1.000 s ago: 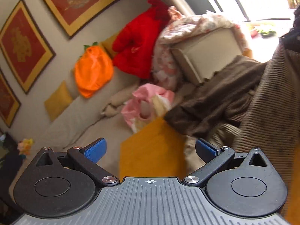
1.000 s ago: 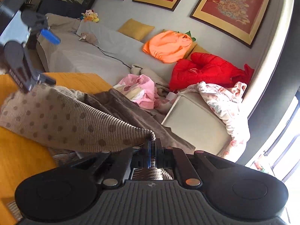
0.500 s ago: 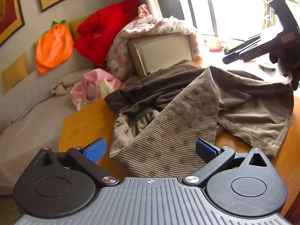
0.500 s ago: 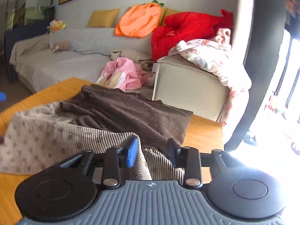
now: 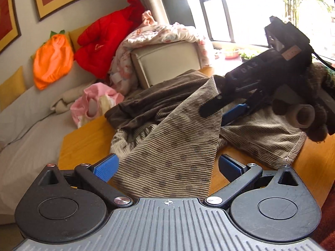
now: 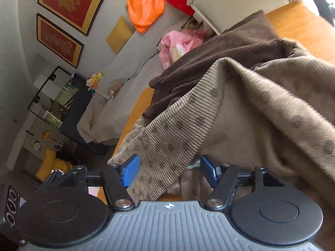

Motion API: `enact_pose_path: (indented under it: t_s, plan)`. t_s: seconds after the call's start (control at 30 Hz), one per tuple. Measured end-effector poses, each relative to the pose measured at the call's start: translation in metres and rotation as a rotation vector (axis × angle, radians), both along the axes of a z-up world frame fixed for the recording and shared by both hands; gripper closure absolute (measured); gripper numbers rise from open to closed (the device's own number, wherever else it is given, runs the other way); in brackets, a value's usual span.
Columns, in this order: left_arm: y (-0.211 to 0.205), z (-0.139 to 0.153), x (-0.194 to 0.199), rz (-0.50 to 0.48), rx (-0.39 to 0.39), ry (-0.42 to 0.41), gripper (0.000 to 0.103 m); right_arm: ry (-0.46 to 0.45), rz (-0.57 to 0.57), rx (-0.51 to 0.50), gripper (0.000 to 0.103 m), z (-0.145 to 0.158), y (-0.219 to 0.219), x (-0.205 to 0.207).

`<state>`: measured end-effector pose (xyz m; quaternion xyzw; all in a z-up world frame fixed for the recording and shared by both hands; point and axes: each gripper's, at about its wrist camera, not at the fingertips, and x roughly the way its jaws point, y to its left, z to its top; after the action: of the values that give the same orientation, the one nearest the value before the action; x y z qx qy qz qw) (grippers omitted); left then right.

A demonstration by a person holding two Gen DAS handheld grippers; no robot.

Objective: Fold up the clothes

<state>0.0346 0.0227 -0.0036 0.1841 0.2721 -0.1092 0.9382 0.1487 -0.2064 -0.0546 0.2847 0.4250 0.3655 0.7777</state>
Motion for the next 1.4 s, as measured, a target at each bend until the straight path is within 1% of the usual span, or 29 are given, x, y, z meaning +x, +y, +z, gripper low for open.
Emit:
enact_pose_path:
  t_s: [0.07,0.1,0.17,0.23,0.3,0.4,0.47,0.53,0.6,0.7,0.77,0.8,0.9,0.97,1.07,1.13,1.2,1.3,1.33,1.4]
  plan:
    - [-0.005,-0.006,-0.001,0.009,0.022,-0.003,0.0,0.017,0.078,0.1,0.038,0.002,0.023,0.006]
    - [-0.008,-0.009,-0.001,0.015,0.039,-0.006,0.0,0.003,0.106,0.153,0.038,0.009,0.032,0.007]
    - [-0.015,-0.014,0.001,0.029,0.076,-0.024,0.0,-0.053,0.147,0.248,0.038,0.031,0.044,0.008]
    - [-0.022,-0.02,0.003,0.033,0.105,-0.043,0.0,-0.125,0.17,0.312,0.038,0.056,0.05,0.009]
    - [-0.028,-0.028,0.007,0.035,0.145,-0.06,0.0,-0.186,0.185,0.342,0.038,0.078,0.054,0.012]
    - [-0.029,-0.043,0.017,0.079,0.267,-0.103,0.0,-0.229,0.186,0.329,0.038,0.097,0.056,0.018]
    - [-0.02,-0.045,0.023,0.122,0.368,-0.139,0.0,-0.242,0.183,0.31,0.038,0.1,0.055,0.019]
    - [-0.004,-0.038,0.03,0.165,0.439,-0.166,0.0,-0.247,0.176,0.293,0.038,0.098,0.051,0.018]
    - [0.011,-0.023,0.036,0.204,0.491,-0.198,0.0,-0.253,0.159,0.272,0.038,0.094,0.047,0.015]
    - [0.024,0.008,0.043,0.239,0.574,-0.287,0.0,-0.291,0.129,0.221,0.038,0.09,0.037,0.008]
    - [0.022,0.036,0.043,0.248,0.641,-0.383,0.0,-0.336,0.11,0.179,0.038,0.092,0.03,0.003]
    - [0.019,0.048,0.043,0.245,0.662,-0.422,0.0,-0.356,0.1,0.163,0.038,0.094,0.026,0.001]
    - [0.004,0.085,0.039,0.247,0.692,-0.552,0.0,-0.395,0.072,0.155,0.037,0.098,0.013,-0.004]
    - [-0.006,0.107,0.038,0.247,0.704,-0.629,0.0,-0.415,0.054,0.153,0.037,0.101,0.005,-0.007]
    - [-0.014,0.124,0.039,0.252,0.699,-0.69,0.0,-0.468,0.04,0.085,0.037,0.105,0.0,-0.018]
    - [-0.014,0.121,0.04,0.224,0.634,-0.622,0.0,-0.518,0.064,0.004,0.037,0.105,0.002,-0.033]
    - [-0.013,0.118,0.041,0.196,0.567,-0.552,0.0,-0.564,0.113,-0.106,0.037,0.1,0.01,-0.05]
    - [0.0,0.098,0.04,0.174,0.437,-0.404,0.0,-0.633,0.215,-0.301,0.037,0.082,0.032,-0.076]
    - [0.007,0.09,0.04,0.171,0.375,-0.342,0.0,-0.658,0.253,-0.365,0.037,0.074,0.041,-0.084]
    - [0.02,0.078,0.038,0.179,0.276,-0.259,0.0,-0.7,0.324,-0.461,0.037,0.061,0.059,-0.095]
